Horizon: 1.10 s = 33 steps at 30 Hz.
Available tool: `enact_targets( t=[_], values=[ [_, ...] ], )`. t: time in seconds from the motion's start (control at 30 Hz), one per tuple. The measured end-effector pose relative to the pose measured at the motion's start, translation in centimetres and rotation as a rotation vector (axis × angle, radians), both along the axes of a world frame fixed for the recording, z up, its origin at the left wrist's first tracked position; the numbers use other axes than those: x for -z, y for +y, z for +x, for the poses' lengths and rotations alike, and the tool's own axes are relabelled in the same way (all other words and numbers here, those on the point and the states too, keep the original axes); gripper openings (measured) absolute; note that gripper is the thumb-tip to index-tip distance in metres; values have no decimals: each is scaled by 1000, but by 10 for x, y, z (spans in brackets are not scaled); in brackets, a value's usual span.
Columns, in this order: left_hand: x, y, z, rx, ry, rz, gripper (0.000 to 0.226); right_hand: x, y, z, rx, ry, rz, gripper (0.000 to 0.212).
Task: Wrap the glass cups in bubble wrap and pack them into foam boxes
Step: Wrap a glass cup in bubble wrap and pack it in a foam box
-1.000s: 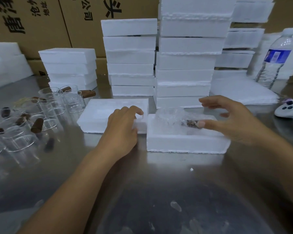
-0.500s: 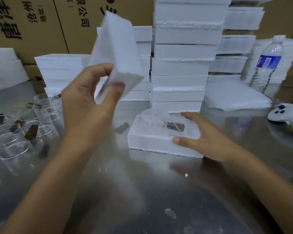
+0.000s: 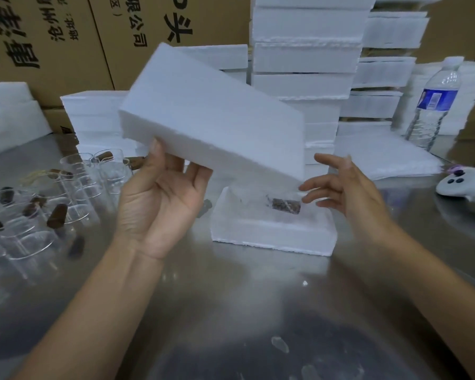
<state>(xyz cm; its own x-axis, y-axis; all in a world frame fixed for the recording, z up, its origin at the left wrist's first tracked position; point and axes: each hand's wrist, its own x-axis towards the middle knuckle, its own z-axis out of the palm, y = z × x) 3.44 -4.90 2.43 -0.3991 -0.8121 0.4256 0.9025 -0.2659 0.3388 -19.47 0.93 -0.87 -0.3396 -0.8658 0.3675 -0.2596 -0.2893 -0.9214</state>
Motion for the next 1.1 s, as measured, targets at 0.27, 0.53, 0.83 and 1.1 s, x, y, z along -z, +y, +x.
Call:
enact_targets(
  t=[0.27,0.53,0.83,1.1],
  values=[
    [21,0,-16,130,-93,34,58,-3,0,-11,-108,-99,14,43],
    [28,3,-19,165,-237,-25,44,-16,12,-6,-216,-292,153,33],
    [21,-16,4,-100,-308,271,37,-18,14,-15,-39,-298,169,19],
    [31,-7,-17,-296,-765,-9,52,-12,9,-15,54,-153,196,15]
  ],
)
